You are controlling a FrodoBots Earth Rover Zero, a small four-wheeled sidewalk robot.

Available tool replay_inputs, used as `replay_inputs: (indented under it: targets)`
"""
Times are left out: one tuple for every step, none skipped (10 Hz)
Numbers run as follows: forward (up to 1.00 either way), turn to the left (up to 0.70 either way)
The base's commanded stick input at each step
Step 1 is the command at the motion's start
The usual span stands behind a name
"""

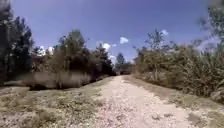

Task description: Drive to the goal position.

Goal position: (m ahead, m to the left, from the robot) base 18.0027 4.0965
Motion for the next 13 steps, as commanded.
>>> replay_inputs:
  targets:
    - [0.5, 0.0]
    - [0.5, 0.0]
    - [0.5, 0.0]
    - [0.5, 0.0]
    - [0.5, 0.0]
    - [0.5, 0.0]
    - [0.5, 0.0]
    - [0.5, 0.0]
    - [0.5, 0.0]
    - [0.5, -0.25]
    - [0.5, -0.5]
    - [0.5, -0.5]
    - [0.5, -0.49]
